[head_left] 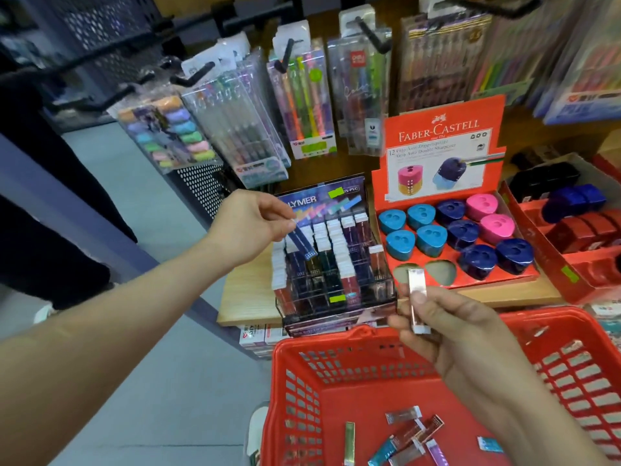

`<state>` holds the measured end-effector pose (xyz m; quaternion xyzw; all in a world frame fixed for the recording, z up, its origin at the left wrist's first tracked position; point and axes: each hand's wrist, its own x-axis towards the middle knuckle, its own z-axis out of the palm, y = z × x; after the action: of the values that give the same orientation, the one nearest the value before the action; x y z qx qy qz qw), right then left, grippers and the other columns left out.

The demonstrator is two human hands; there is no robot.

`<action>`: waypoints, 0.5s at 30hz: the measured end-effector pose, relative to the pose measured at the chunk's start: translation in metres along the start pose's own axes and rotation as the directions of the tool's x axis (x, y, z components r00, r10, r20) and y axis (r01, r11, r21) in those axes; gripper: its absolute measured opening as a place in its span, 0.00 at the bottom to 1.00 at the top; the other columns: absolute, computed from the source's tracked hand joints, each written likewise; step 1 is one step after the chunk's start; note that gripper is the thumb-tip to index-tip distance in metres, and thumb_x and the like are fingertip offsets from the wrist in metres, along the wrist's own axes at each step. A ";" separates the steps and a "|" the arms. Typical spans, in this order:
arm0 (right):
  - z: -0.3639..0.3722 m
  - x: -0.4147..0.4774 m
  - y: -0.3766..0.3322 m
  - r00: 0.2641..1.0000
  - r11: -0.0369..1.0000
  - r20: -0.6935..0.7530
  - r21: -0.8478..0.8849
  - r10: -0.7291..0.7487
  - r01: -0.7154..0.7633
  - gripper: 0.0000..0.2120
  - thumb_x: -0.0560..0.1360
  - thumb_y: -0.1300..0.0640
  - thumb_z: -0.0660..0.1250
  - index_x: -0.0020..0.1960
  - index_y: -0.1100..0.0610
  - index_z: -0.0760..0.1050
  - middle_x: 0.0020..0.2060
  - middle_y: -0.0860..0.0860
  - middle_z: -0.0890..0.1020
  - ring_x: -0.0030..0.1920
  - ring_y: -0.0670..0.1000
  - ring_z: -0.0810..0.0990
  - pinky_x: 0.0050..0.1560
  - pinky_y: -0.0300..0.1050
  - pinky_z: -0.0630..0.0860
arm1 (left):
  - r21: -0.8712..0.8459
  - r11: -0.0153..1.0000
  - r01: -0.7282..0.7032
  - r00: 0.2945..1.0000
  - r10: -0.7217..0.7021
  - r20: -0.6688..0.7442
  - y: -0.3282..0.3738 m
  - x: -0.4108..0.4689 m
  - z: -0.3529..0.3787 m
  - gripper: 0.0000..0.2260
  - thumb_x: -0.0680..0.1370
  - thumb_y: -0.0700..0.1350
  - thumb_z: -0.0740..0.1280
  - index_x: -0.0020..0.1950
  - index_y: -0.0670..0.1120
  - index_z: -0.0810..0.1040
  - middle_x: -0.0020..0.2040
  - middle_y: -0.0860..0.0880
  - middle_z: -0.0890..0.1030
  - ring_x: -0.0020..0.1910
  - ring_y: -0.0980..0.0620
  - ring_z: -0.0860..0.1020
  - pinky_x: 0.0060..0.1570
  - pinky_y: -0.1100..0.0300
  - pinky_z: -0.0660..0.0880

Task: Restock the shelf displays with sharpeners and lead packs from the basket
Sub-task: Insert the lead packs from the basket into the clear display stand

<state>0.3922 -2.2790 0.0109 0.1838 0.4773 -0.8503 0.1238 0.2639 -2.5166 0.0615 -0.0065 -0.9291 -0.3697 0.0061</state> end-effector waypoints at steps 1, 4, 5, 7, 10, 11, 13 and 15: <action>0.000 -0.001 0.000 1.000 0.999 -0.006 -0.047 -0.003 0.003 0.09 0.70 0.58 0.68 0.47 0.62 0.81 0.36 0.55 0.81 0.33 0.49 0.84 0.27 0.36 0.77 | 0.017 1.000 -0.016 1.000 0.016 0.008 -0.001 0.001 0.001 0.06 0.72 0.38 0.74 0.40 0.50 0.82 0.34 0.51 0.82 0.31 0.59 0.80 0.41 0.63 0.79; 0.003 -0.003 0.001 0.999 0.992 -0.040 -0.123 -0.003 -0.002 0.08 0.69 0.54 0.68 0.44 0.58 0.81 0.31 0.54 0.80 0.24 0.46 0.75 0.21 0.34 0.65 | 0.108 0.992 -0.062 0.998 0.062 0.007 -0.002 0.004 -0.001 0.04 0.73 0.39 0.73 0.43 0.48 0.83 0.37 0.51 0.83 0.35 0.57 0.81 0.43 0.64 0.79; 0.003 -0.003 0.001 0.999 0.991 -0.049 -0.132 -0.004 -0.003 0.08 0.69 0.53 0.68 0.43 0.57 0.80 0.29 0.54 0.79 0.22 0.46 0.71 0.20 0.34 0.62 | 0.132 0.989 -0.068 0.998 0.068 0.003 -0.003 0.004 -0.002 0.04 0.73 0.39 0.73 0.44 0.48 0.83 0.37 0.53 0.82 0.36 0.58 0.81 0.44 0.66 0.78; 0.003 -0.004 0.002 0.999 0.990 -0.045 -0.141 -0.003 -0.004 0.07 0.69 0.53 0.68 0.40 0.56 0.79 0.28 0.54 0.78 0.22 0.45 0.67 0.20 0.33 0.60 | 0.169 0.983 -0.072 0.997 0.072 0.003 -0.005 0.003 -0.005 0.04 0.74 0.39 0.72 0.45 0.47 0.84 0.37 0.54 0.82 0.36 0.61 0.80 0.44 0.67 0.77; 0.000 -0.005 0.003 1.000 0.993 -0.022 -0.116 0.016 -0.018 0.07 0.71 0.56 0.66 0.41 0.60 0.79 0.28 0.55 0.77 0.23 0.45 0.70 0.20 0.34 0.65 | 0.239 0.966 -0.096 0.995 0.091 0.030 -0.007 0.001 -0.009 0.03 0.74 0.40 0.72 0.46 0.47 0.84 0.37 0.57 0.80 0.36 0.63 0.78 0.42 0.70 0.74; -0.001 -0.005 0.004 1.000 0.994 -0.014 -0.103 0.028 -0.029 0.07 0.71 0.58 0.66 0.42 0.62 0.78 0.28 0.55 0.76 0.24 0.46 0.72 0.20 0.34 0.68 | 0.258 0.960 -0.109 0.994 0.102 0.040 -0.007 0.001 -0.009 0.03 0.74 0.40 0.72 0.46 0.47 0.84 0.36 0.58 0.80 0.36 0.64 0.78 0.42 0.71 0.74; -0.003 -0.005 0.005 0.999 0.996 -0.003 -0.070 0.054 -0.054 0.05 0.72 0.62 0.66 0.44 0.64 0.78 0.29 0.55 0.76 0.25 0.47 0.76 0.23 0.35 0.74 | 0.303 0.942 -0.145 0.989 0.133 0.062 -0.009 -0.001 -0.008 0.04 0.74 0.41 0.72 0.46 0.48 0.84 0.37 0.59 0.79 0.37 0.66 0.77 0.43 0.72 0.73; -0.004 -0.004 0.006 0.997 0.996 -0.001 -0.053 0.072 -0.072 0.05 0.72 0.66 0.66 0.47 0.65 0.79 0.30 0.56 0.77 0.26 0.48 0.79 0.25 0.36 0.76 | 0.355 0.916 -0.185 0.982 0.161 0.095 -0.009 -0.004 -0.005 0.04 0.74 0.41 0.72 0.48 0.48 0.84 0.39 0.57 0.81 0.38 0.66 0.76 0.43 0.76 0.70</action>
<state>0.3994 -2.2785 0.0058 0.1973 0.4927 -0.8324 0.1592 0.2675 -2.5266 0.0589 -0.0991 -0.9768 -0.1895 0.0102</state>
